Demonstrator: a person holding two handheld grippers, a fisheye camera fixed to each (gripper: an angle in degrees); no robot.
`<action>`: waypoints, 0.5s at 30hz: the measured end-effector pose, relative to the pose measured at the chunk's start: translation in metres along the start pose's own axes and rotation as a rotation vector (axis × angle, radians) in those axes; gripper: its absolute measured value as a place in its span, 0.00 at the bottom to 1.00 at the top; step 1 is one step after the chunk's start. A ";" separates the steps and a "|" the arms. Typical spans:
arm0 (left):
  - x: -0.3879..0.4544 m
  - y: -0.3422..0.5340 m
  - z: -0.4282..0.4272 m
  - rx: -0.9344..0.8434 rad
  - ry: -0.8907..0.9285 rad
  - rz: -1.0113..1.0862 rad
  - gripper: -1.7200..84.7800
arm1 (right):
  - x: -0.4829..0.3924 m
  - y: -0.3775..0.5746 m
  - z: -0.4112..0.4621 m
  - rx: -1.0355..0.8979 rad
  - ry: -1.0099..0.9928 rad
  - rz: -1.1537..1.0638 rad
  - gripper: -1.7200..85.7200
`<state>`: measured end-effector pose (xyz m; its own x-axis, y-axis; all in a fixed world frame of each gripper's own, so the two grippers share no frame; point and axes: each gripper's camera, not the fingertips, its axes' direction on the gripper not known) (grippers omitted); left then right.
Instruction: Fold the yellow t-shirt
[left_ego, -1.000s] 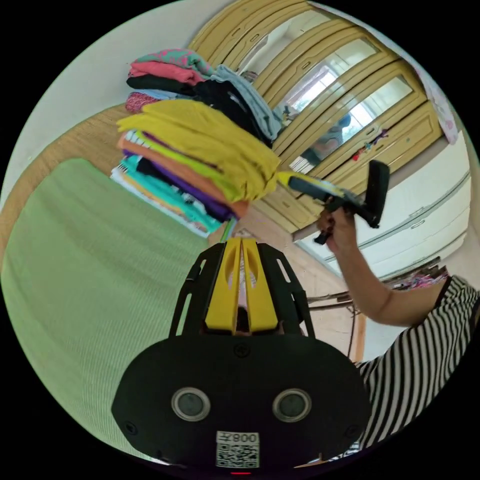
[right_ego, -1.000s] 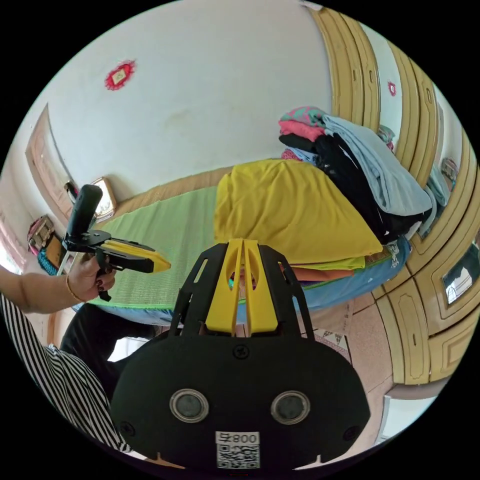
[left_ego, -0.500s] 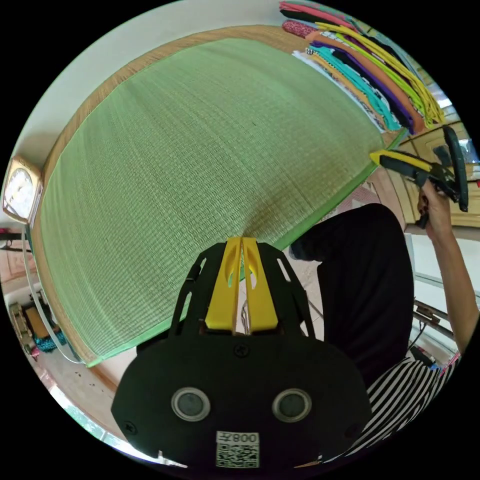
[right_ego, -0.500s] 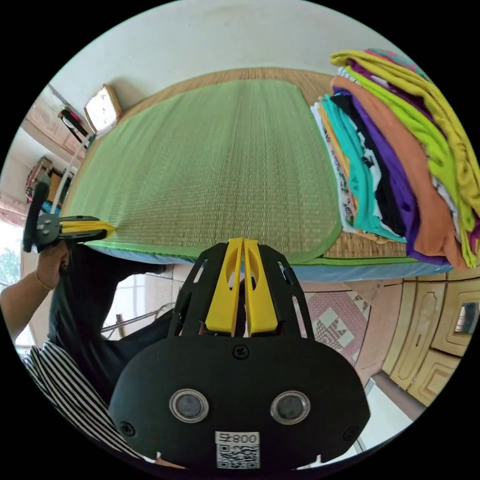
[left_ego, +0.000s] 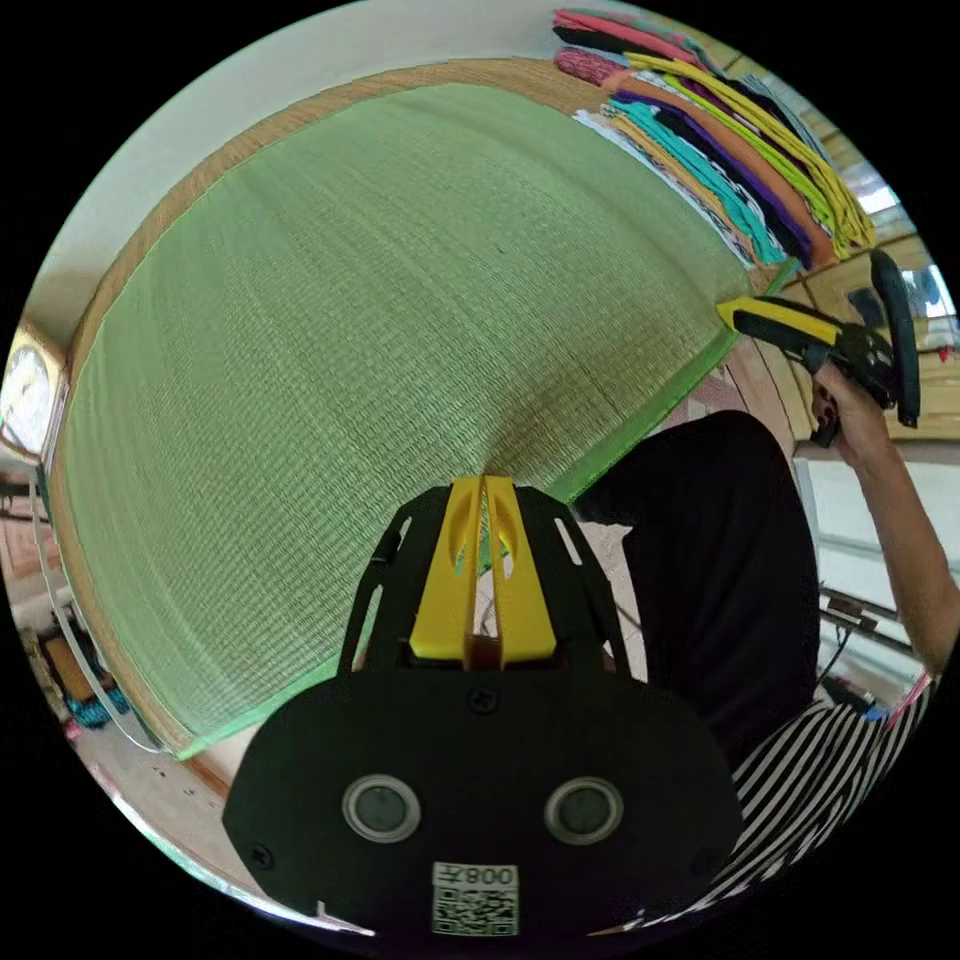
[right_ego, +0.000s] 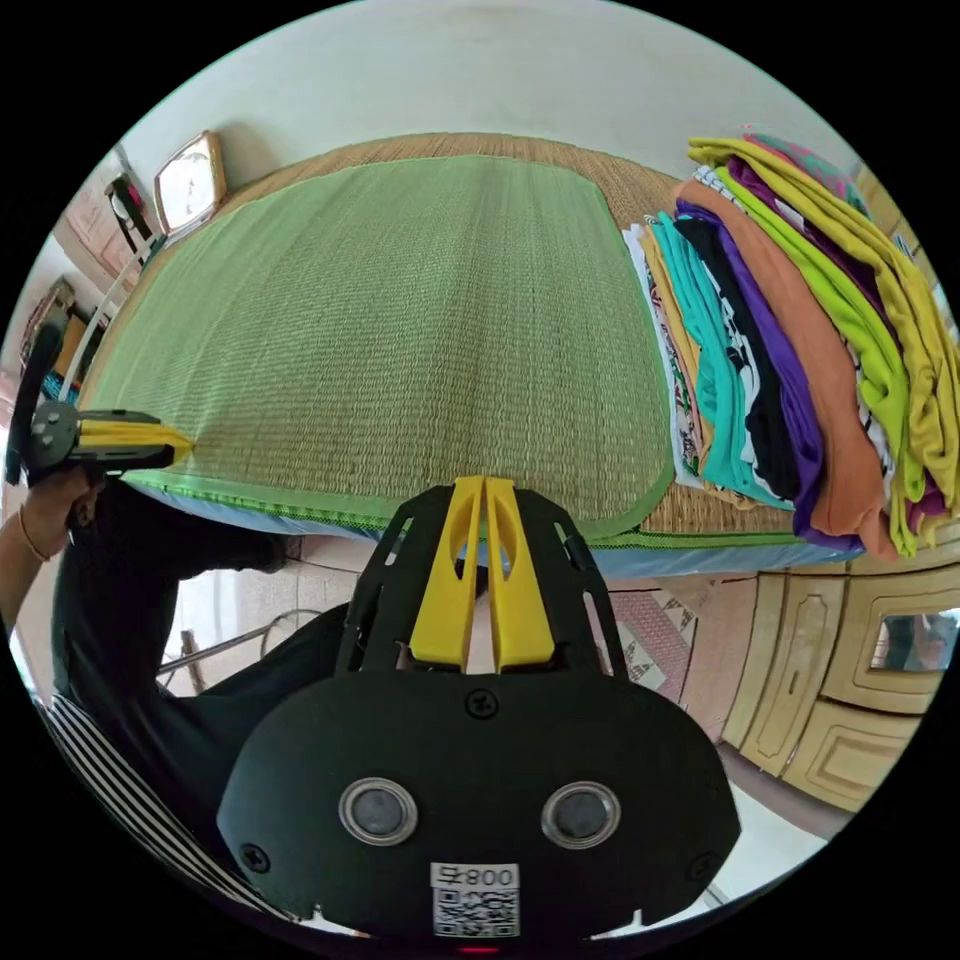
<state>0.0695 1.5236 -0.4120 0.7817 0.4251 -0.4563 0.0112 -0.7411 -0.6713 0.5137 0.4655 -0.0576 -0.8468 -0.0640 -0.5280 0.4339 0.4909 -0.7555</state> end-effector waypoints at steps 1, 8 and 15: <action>-0.002 -0.004 -0.002 -0.013 -0.007 0.037 0.02 | 0.001 -0.006 -0.002 0.000 0.022 -0.022 0.02; -0.027 -0.028 -0.014 -0.061 0.043 0.257 0.03 | 0.043 -0.040 -0.019 0.003 -0.049 -0.011 0.02; -0.078 -0.059 -0.020 -0.178 0.350 0.093 0.02 | 0.101 -0.081 -0.036 -0.074 -0.131 0.096 0.02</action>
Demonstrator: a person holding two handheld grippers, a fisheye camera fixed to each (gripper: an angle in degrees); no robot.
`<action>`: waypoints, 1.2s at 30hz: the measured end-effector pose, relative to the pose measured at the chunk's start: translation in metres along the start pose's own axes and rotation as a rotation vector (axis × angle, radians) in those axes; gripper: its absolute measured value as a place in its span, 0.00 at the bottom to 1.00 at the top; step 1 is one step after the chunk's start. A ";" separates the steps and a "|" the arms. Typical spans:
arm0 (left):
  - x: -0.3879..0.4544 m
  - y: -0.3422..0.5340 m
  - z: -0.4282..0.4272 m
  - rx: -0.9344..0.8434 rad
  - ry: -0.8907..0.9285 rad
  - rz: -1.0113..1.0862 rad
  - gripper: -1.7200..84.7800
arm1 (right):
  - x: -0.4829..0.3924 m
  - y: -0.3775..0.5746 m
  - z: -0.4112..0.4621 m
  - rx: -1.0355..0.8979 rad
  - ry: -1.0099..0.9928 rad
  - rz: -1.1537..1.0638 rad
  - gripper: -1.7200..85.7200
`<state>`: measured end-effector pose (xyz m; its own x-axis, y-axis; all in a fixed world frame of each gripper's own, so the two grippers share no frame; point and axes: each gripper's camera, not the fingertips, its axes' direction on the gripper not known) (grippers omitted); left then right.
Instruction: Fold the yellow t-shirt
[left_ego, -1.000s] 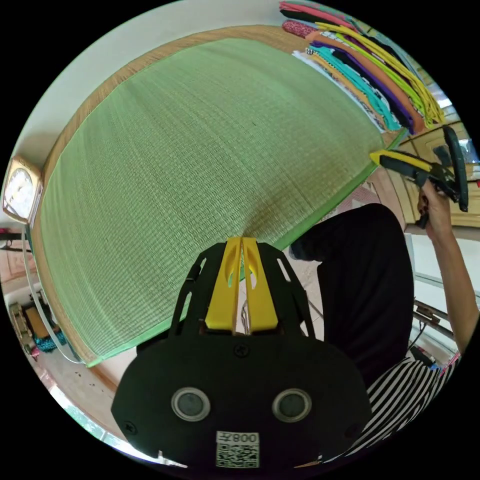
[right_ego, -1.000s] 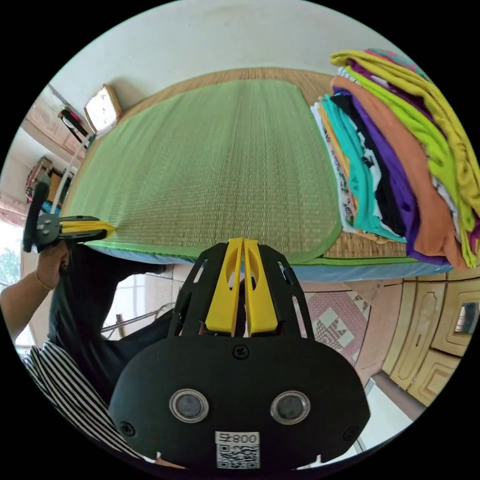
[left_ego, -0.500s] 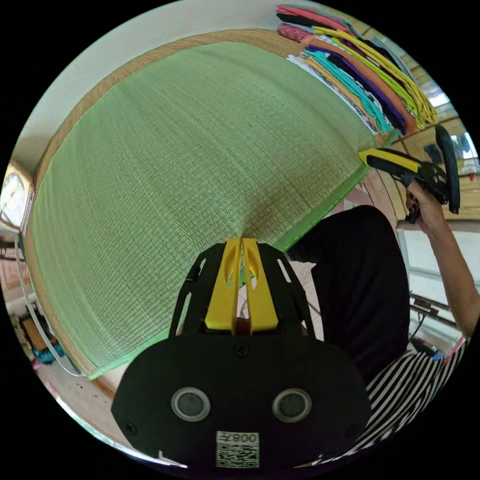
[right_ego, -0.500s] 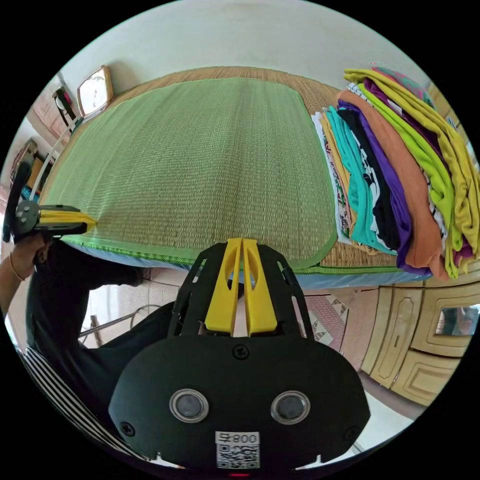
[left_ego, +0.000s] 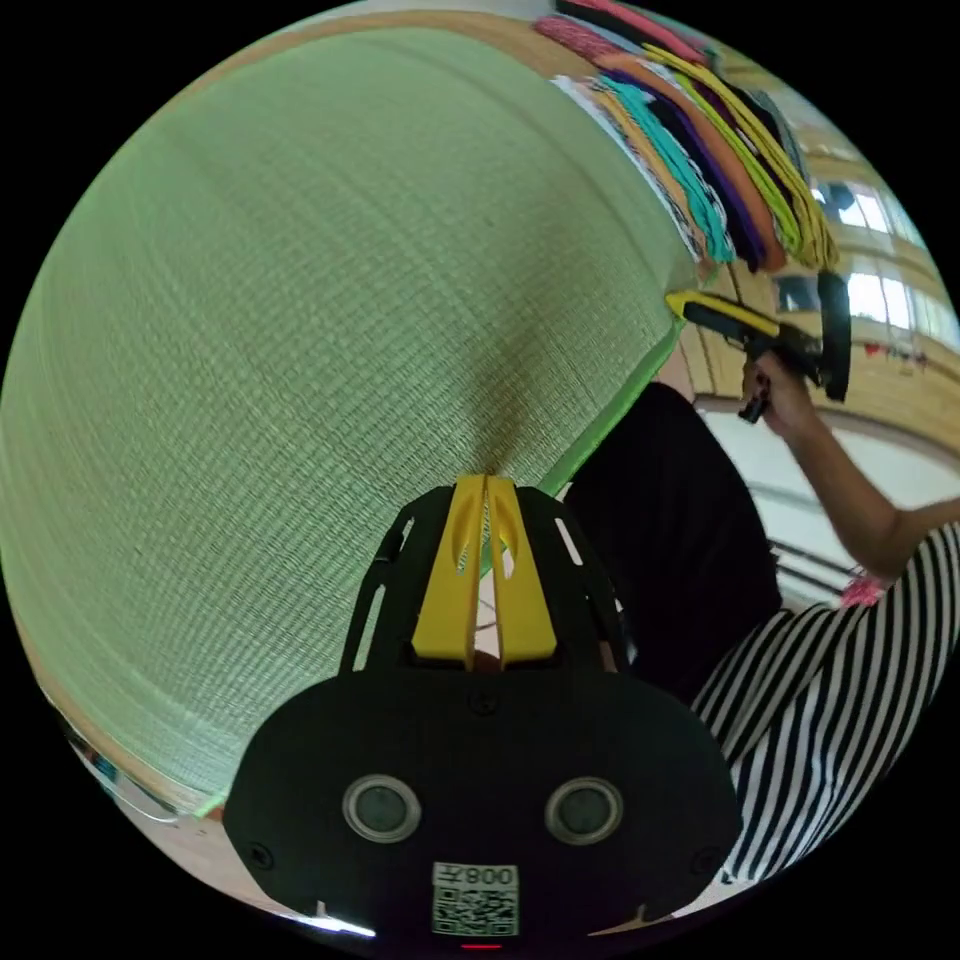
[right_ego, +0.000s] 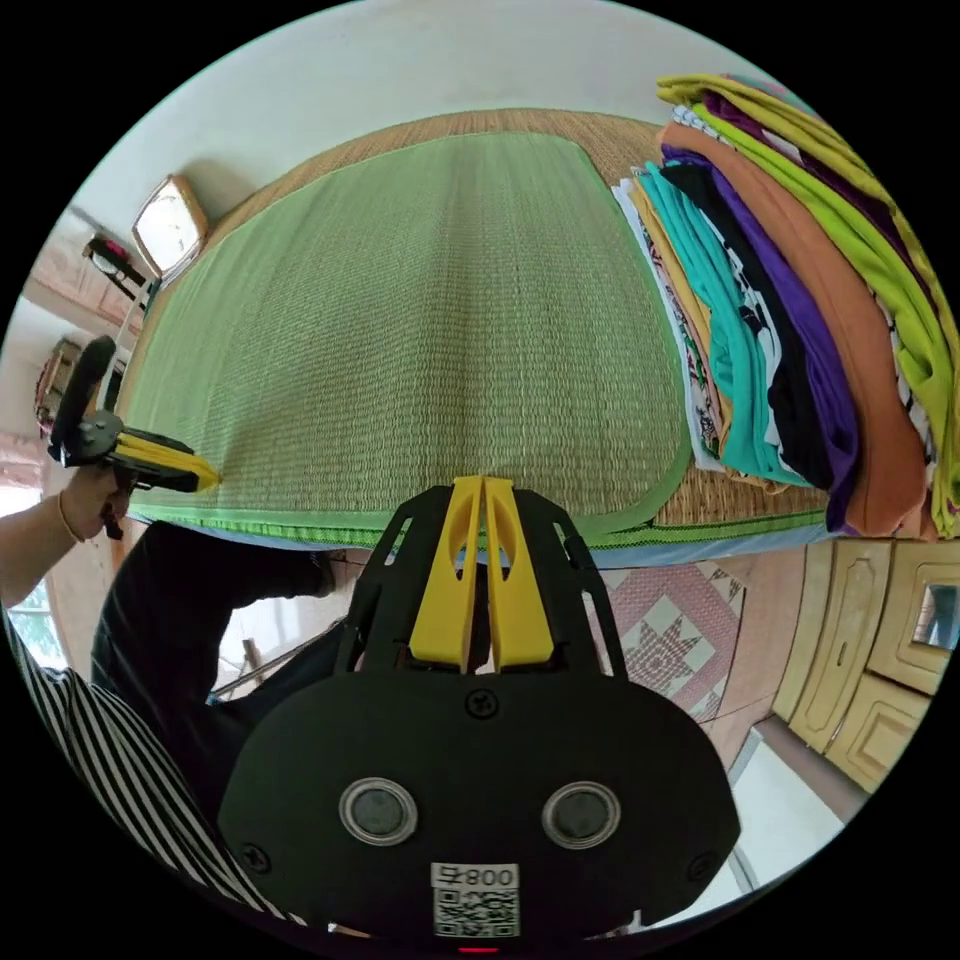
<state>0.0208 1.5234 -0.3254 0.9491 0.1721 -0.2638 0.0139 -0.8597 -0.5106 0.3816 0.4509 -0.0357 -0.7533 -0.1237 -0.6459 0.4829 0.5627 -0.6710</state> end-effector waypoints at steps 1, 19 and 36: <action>-0.009 -0.003 -0.005 -0.014 0.068 -0.070 0.02 | 0.013 -0.008 -0.007 -0.025 -0.036 0.036 0.02; 0.085 -0.126 -0.230 0.274 0.564 0.333 0.03 | 0.247 -0.202 -0.355 0.437 -0.440 0.020 0.03; 0.091 -0.253 -0.301 0.296 0.681 0.189 0.03 | 0.665 -0.386 -0.538 0.745 -0.180 0.430 0.15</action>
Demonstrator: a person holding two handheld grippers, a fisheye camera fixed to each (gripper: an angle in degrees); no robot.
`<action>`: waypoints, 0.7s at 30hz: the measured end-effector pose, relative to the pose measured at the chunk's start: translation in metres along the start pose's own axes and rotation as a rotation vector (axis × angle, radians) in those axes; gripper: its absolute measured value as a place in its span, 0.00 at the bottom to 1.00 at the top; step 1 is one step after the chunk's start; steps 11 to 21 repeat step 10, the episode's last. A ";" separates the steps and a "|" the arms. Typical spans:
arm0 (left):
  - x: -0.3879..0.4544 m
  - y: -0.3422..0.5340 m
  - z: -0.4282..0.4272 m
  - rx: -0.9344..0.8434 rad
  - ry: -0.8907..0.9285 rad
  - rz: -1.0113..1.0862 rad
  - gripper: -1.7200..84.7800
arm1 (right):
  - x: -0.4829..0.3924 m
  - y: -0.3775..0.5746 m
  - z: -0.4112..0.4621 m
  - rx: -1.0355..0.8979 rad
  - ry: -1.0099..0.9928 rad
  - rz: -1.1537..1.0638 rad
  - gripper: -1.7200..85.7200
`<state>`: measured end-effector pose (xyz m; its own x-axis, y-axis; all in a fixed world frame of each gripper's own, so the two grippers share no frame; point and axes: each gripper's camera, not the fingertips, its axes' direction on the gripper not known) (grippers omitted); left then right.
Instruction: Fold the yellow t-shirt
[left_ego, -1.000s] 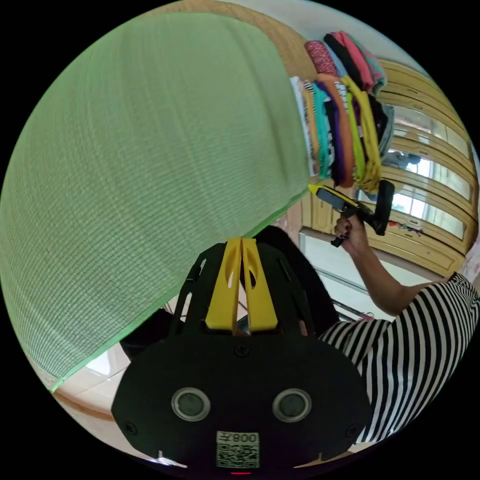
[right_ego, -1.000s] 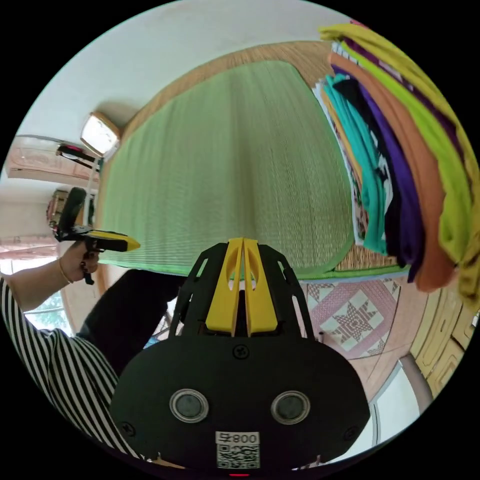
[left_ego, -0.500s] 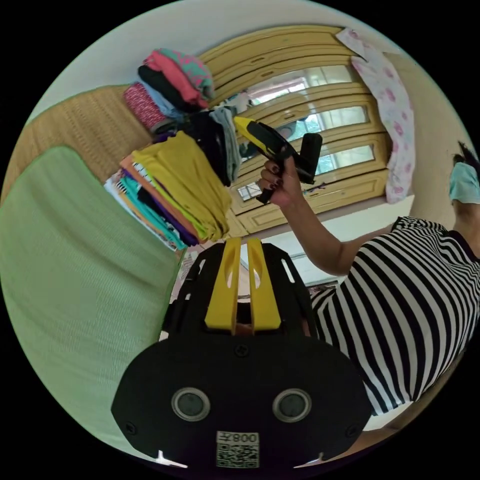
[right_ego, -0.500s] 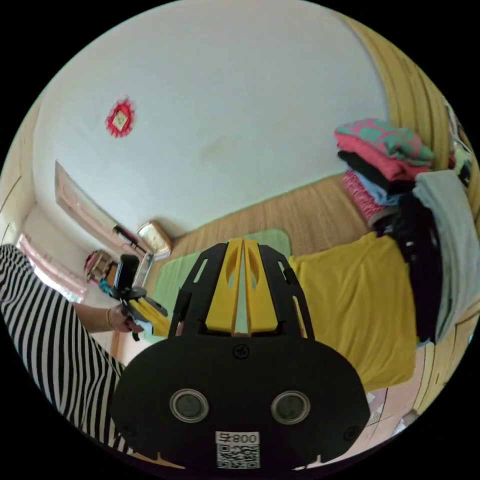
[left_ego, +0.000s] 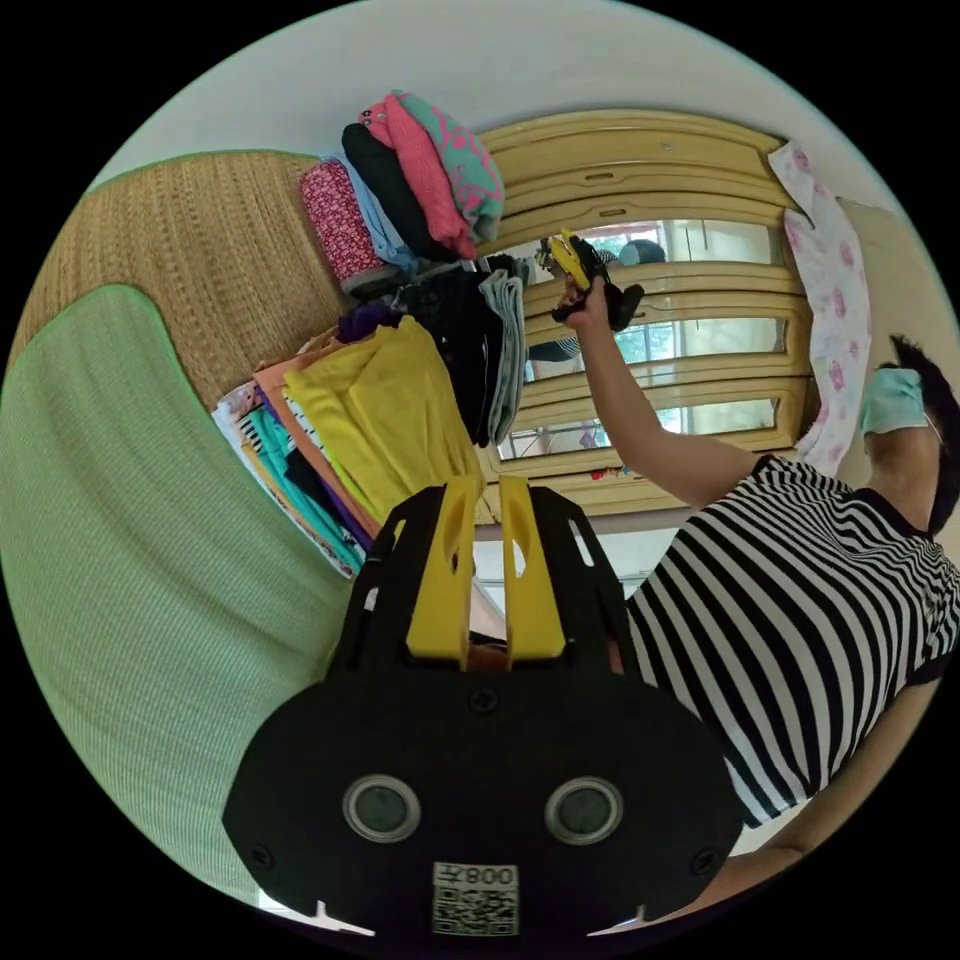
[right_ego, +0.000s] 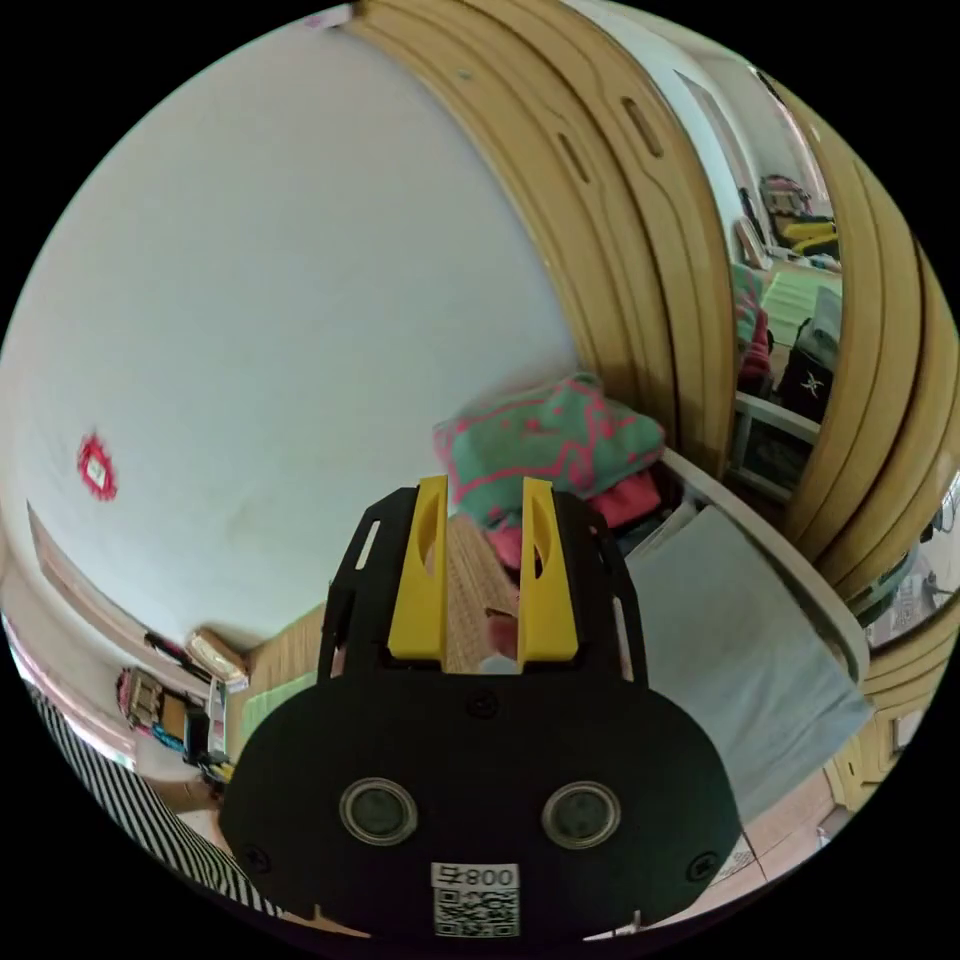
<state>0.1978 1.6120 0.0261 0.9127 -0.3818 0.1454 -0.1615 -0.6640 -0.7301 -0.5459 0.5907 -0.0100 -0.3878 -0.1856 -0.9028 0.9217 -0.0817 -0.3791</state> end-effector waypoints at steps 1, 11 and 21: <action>0.004 -0.012 0.004 -0.026 0.001 0.001 0.03 | 0.024 -0.029 0.010 -0.010 0.015 0.035 0.16; 0.025 -0.069 0.004 -0.028 -0.009 -0.029 0.04 | 0.164 -0.162 0.082 -0.135 0.071 0.394 0.17; 0.025 -0.069 0.004 -0.028 -0.009 -0.029 0.04 | 0.164 -0.162 0.082 -0.135 0.071 0.394 0.17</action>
